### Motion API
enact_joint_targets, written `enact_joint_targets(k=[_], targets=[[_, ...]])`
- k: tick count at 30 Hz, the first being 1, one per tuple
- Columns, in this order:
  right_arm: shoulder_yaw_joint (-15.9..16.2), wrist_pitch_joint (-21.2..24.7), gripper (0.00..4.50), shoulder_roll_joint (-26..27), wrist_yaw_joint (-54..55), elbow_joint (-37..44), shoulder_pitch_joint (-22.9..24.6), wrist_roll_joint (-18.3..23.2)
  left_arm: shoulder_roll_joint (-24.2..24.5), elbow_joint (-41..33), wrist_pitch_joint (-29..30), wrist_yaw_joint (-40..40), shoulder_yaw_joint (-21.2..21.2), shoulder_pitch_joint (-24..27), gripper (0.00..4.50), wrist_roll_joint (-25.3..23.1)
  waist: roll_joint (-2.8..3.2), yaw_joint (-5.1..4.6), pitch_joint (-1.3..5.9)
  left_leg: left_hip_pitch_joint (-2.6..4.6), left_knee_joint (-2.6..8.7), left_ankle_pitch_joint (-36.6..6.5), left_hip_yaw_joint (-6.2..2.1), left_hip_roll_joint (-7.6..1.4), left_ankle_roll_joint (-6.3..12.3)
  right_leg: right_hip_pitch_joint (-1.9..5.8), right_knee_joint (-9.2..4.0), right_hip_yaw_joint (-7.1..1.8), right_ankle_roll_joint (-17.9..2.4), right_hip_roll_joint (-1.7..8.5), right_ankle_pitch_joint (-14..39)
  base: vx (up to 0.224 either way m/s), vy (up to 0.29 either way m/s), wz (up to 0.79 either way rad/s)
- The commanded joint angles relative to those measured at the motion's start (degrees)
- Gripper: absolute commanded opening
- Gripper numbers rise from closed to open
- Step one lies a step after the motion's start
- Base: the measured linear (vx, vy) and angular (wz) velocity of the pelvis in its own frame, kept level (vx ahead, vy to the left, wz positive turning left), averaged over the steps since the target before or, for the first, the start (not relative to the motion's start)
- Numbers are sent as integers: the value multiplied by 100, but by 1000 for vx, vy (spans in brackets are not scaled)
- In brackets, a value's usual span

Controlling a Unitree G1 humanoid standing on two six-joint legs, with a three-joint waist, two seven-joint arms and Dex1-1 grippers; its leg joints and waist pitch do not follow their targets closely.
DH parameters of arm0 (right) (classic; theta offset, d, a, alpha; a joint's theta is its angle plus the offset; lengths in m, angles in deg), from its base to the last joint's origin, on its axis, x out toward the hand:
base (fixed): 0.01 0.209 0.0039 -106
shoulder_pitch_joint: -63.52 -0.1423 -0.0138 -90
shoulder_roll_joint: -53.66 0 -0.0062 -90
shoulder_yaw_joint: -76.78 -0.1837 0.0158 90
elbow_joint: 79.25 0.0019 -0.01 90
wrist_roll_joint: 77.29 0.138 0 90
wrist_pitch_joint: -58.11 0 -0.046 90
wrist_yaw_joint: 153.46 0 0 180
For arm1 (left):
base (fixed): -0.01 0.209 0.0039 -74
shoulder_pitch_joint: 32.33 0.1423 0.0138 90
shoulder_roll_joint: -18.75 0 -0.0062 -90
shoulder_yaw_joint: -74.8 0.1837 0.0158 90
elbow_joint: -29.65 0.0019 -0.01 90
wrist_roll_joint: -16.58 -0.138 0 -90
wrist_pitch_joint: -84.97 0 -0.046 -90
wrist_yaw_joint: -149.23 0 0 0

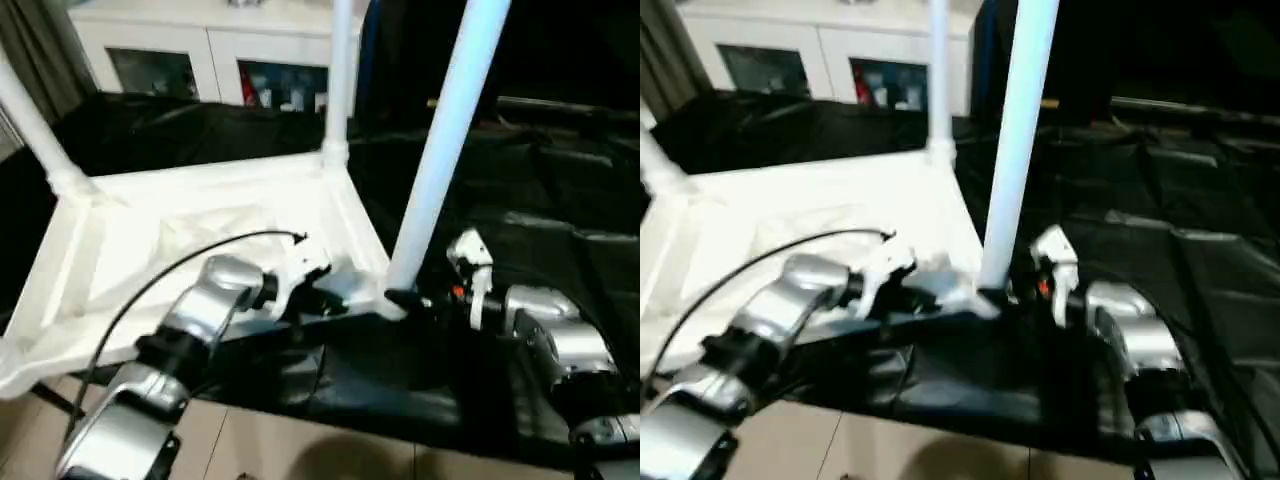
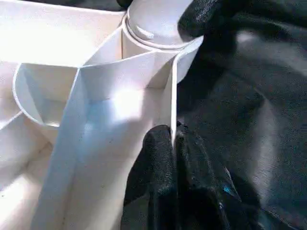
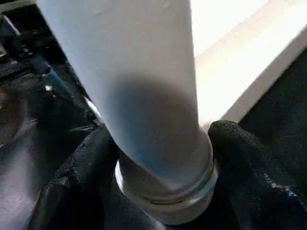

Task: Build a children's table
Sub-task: Rotate leg to tighten

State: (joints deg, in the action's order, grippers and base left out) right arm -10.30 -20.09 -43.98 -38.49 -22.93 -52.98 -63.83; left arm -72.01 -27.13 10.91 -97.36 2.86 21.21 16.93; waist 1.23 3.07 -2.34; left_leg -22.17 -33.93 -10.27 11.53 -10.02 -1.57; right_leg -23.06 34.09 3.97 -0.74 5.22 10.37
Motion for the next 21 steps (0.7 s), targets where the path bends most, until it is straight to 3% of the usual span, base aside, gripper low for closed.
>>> enact_joint_targets(k=[1,4,8,12,14,17,18,21], targets=[[72,102,301,-50,-48,142,61,52,-20,-272,74,-196,78,24,0,150,-58,14,334,120,386,-1136,-137,-369,488,278,-378,-239,-1500,361,1030,0,0,0],[77,91,266,48,-67,148,47,86,16,-415,142,-259,87,102,0,168,-38,13,342,112,386,-1073,-139,-357,459,281,-375,-240,-1483,359,957,0,0,0],[124,204,256,86,-204,217,82,143,49,-507,194,-250,89,132,0,188,-43,4,350,106,373,-958,-138,-353,522,292,-348,-231,-1542,354,747,0,0,0],[142,283,252,123,-209,260,158,134,6,-447,174,-32,25,105,0,118,-48,12,344,113,374,-1012,-136,-354,505,282,-366,-234,-1511,356,885,0,0,0],[135,244,251,219,202,157,194,-27,-142,-181,128,466,-87,-20,0,-7,-55,2,328,122,388,-1121,-140,-350,444,268,-390,-238,-1475,354,1028,0,0,0],[75,-184,250,513,1441,-298,132,-511,-433,227,75,1280,-253,-228,0,-159,-61,-24,318,148,398,-1312,-151,-333,253,235,-444,-247,-1369,381,1411,0,0,0],[-25,-208,249,671,1948,-492,72,-579,-569,355,75,1589,-329,-303,0,-176,-82,-52,310,137,413,-1438,-164,-311,193,261,-468,-237,-1268,381,1716,0,0,0],[-312,-178,249,1159,2975,-771,-9,-543,-970,647,138,2279,-530,-474,0,-126,-61,-114,301,140,420,-1577,-170,-305,130,220,-513,-248,-1133,374,2012,0,0,0]])
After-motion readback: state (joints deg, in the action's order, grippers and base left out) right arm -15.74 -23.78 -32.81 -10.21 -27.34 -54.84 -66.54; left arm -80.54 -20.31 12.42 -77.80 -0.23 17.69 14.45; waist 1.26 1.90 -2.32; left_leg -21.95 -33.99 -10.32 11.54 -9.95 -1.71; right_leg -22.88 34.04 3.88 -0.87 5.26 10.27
